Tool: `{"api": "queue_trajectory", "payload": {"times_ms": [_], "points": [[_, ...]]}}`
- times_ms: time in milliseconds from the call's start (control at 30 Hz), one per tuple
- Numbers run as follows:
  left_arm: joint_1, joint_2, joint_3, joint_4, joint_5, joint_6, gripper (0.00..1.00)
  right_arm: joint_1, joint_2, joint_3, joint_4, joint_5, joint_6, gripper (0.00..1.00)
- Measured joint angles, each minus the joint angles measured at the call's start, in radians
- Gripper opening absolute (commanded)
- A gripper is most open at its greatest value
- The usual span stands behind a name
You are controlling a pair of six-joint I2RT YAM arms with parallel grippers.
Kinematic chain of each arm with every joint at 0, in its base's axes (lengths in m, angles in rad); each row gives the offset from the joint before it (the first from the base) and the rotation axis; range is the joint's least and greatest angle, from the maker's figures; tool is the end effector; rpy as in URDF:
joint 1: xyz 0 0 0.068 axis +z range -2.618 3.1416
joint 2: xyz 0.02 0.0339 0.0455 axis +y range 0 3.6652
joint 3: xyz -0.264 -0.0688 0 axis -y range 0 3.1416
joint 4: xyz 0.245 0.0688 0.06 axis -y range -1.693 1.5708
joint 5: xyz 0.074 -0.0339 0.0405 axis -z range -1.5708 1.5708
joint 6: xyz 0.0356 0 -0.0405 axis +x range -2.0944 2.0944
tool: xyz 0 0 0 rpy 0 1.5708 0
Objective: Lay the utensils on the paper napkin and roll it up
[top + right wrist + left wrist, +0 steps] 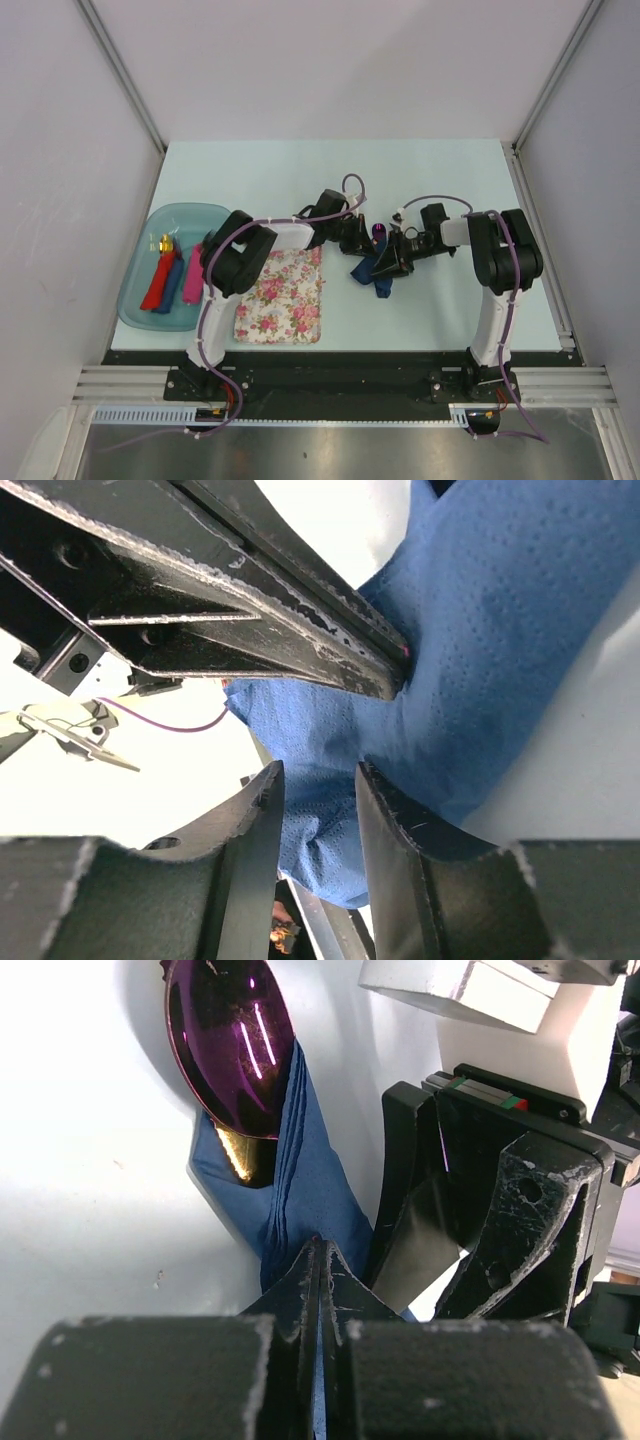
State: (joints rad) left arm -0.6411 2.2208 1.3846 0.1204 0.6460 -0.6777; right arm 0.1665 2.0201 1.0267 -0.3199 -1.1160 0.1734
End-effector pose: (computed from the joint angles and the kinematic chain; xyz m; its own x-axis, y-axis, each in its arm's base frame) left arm 0.3605 -0.2958 0.1149 -0.9374 0.0748 -0.3401 0.3259 0.5330 -0.7809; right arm 0.3315 0.0881 0.0921 -0.9908 -0.0897 -0.1010 -0.1294 0.4170 0.8996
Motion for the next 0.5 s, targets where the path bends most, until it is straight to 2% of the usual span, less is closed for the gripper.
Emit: {"api": "queue_trajectory", "payload": {"times_ms": [333,500], "points": [[-0.005,0.002,0.029,-0.057,-0.015,0.021,0.0,-0.005,-0.031,0.026,-0.101,0.051,-0.032,0.38],[-0.008,0.002,0.042,-0.08,-0.022,0.032,0.0,-0.004,-0.067,0.085,-0.178,0.113,-0.048,0.29]]}}
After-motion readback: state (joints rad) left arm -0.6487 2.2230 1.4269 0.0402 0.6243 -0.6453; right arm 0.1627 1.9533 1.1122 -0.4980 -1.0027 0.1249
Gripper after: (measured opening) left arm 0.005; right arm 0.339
